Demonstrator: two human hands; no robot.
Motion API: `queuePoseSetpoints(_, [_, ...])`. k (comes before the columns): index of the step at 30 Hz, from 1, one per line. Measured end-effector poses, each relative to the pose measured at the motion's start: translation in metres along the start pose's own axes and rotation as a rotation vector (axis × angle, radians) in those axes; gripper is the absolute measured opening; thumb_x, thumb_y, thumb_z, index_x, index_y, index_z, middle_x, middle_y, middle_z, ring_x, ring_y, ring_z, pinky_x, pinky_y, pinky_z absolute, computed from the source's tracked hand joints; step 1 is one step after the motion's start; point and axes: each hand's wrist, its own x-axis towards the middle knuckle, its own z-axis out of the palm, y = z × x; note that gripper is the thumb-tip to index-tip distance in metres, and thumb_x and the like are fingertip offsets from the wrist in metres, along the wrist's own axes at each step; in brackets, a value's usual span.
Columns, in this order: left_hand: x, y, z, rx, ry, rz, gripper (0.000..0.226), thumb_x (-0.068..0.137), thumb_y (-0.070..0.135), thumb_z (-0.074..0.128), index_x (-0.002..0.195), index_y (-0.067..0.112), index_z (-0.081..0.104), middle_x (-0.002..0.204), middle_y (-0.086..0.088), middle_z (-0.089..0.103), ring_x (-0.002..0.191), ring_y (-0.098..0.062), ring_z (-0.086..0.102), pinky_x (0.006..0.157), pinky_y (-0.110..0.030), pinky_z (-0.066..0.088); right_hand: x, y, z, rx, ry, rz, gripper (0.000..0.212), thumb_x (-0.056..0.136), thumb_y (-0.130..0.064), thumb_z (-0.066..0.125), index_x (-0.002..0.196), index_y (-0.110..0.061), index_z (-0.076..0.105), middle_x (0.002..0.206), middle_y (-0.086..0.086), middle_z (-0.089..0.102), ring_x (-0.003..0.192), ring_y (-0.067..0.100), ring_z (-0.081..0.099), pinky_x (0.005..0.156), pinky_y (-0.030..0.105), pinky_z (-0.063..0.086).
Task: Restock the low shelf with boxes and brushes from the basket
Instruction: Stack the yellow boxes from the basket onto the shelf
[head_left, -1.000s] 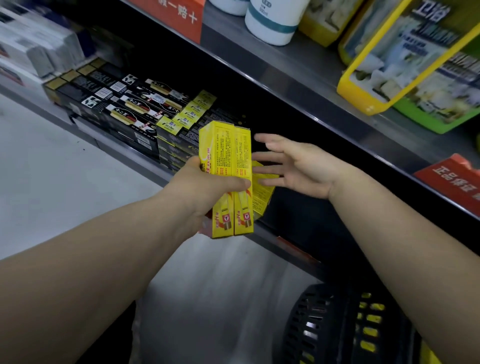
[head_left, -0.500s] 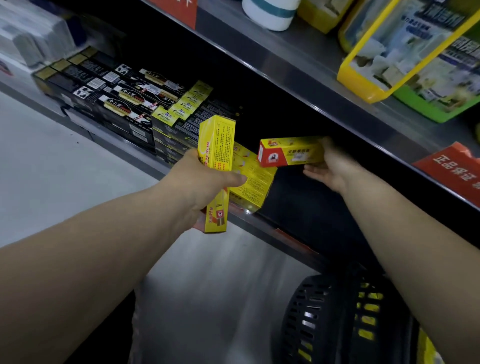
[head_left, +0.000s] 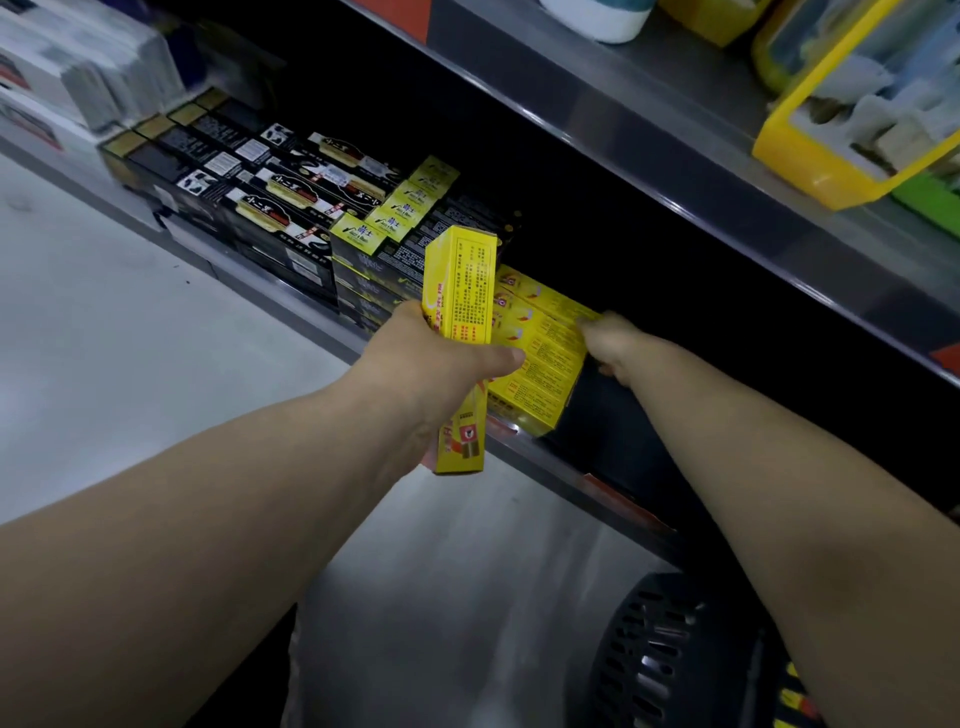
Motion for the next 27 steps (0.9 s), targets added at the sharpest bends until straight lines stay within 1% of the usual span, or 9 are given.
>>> queuePoseSetpoints(6, [-0.003,0.001,0.005,0.009,0.013,-0.007,0.067,0.071,0.028,0.078,0.128,0.014,0.045,0.105,-0.003,0.059,0.095,-0.022,0.058,0.068,-0.03,0.044,-0.007,-0.002,0.001,-0.281,-0.094,-0.077,0.06,0.098,-0.013,0.043,0.15,-0.015,0.013,0.142,0.016,0.042,0.127,0.032,0.045,0.105,0.043,0.039])
queuePoseSetpoints(9, [-0.005,0.001,0.005,0.025,0.027,-0.011,0.075,0.07,0.029,0.078,0.133,0.014,0.041,0.106,-0.003,0.058,0.095,-0.022,0.057,0.059,-0.026,0.043,-0.024,-0.013,-0.016,-0.426,-0.07,-0.157,0.071,0.093,-0.01,0.049,0.151,-0.02,0.009,0.143,0.016,0.039,0.124,0.032,0.046,0.101,0.04,0.043])
queuePoseSetpoints(12, [-0.008,0.002,0.004,0.055,0.011,-0.033,0.075,0.069,0.031,0.079,0.131,0.013,0.041,0.098,-0.002,0.057,0.084,-0.018,0.057,0.047,-0.025,0.043,-0.062,-0.034,-0.041,-0.194,-0.212,-0.375,0.079,0.086,-0.005,0.061,0.149,-0.025,0.018,0.142,0.013,0.04,0.121,0.023,0.048,0.092,0.029,0.046])
queuePoseSetpoints(15, [-0.01,0.004,0.006,0.102,-0.018,-0.044,0.057,0.068,0.034,0.079,0.114,0.017,0.049,0.083,0.004,0.055,0.069,-0.008,0.052,0.032,-0.015,0.04,-0.115,-0.049,-0.062,-0.134,-0.399,-0.666,0.098,0.076,-0.009,0.075,0.141,-0.049,0.014,0.146,-0.001,0.03,0.125,0.012,0.041,0.091,0.019,0.043])
queuePoseSetpoints(17, [-0.013,0.006,0.006,0.179,-0.069,-0.032,0.065,0.066,0.039,0.079,0.12,0.016,0.052,0.096,0.003,0.06,0.078,-0.009,0.055,0.045,-0.018,0.043,-0.144,-0.055,-0.066,-0.162,-0.439,-0.828,0.097,0.072,-0.014,0.078,0.133,-0.058,0.017,0.145,-0.01,0.025,0.127,0.006,0.037,0.096,0.016,0.041])
queuePoseSetpoints(19, [-0.015,0.006,0.005,0.264,-0.147,-0.017,0.073,0.064,0.044,0.078,0.128,0.02,0.053,0.111,0.002,0.061,0.091,-0.011,0.055,0.058,-0.021,0.041,-0.158,-0.055,-0.065,-0.207,-0.391,-0.944,0.08,0.072,-0.01,0.078,0.127,-0.048,0.036,0.139,-0.013,0.028,0.129,0.001,0.032,0.097,0.008,0.036])
queuePoseSetpoints(21, [-0.018,0.007,0.002,0.382,-0.217,0.022,0.063,0.065,0.047,0.076,0.121,0.024,0.059,0.104,0.002,0.063,0.088,-0.01,0.057,0.06,-0.023,0.042,-0.161,-0.053,-0.063,-0.284,-0.31,-0.979,0.051,0.07,-0.009,0.079,0.111,-0.029,0.056,0.126,-0.008,0.043,0.118,-0.003,0.041,0.088,0.006,0.038])
queuePoseSetpoints(24, [-0.019,0.011,-0.004,0.696,-0.194,0.222,0.061,0.07,0.049,0.073,0.124,0.026,0.056,0.113,0.002,0.061,0.096,-0.012,0.058,0.071,-0.025,0.047,-0.154,-0.04,-0.066,-0.319,-0.289,-0.865,0.039,0.068,-0.018,0.083,0.096,-0.015,0.057,0.089,-0.006,0.059,0.073,-0.002,0.052,0.063,0.016,0.042])
queuePoseSetpoints(27, [-0.018,0.016,-0.013,0.813,-0.057,0.399,0.059,0.073,0.043,0.073,0.126,0.028,0.052,0.115,0.009,0.053,0.103,-0.01,0.053,0.079,-0.025,0.042,-0.135,-0.017,-0.076,-0.326,-0.175,-0.74,0.039,0.069,-0.025,0.082,0.093,-0.016,0.052,0.077,-0.006,0.057,0.065,0.006,0.049,0.057,0.018,0.039])
